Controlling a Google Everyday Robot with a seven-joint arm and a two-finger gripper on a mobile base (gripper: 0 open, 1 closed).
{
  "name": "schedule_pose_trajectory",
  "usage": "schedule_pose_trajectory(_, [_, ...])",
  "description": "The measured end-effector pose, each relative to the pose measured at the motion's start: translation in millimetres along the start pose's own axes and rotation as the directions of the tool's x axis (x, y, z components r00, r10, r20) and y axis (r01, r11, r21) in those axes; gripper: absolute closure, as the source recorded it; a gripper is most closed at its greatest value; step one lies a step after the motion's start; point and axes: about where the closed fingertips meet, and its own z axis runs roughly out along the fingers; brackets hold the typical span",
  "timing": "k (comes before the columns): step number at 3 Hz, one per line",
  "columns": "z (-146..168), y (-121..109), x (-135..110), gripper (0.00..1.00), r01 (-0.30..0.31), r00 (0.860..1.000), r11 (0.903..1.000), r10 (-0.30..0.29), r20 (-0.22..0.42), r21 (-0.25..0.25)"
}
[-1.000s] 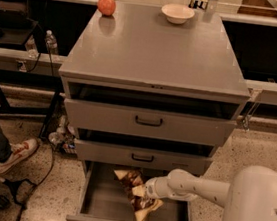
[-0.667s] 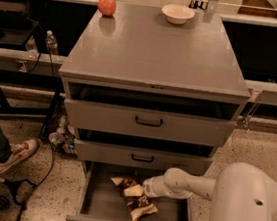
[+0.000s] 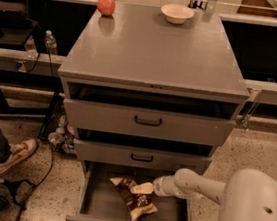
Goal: Place brown chip bag into bottom drawer
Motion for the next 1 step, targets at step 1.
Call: schedule_pose_trajectory(1, [-45.7,-27.8,-0.1,0.0,-0.042,0.997,0.9983,0.039,0.073,0.04])
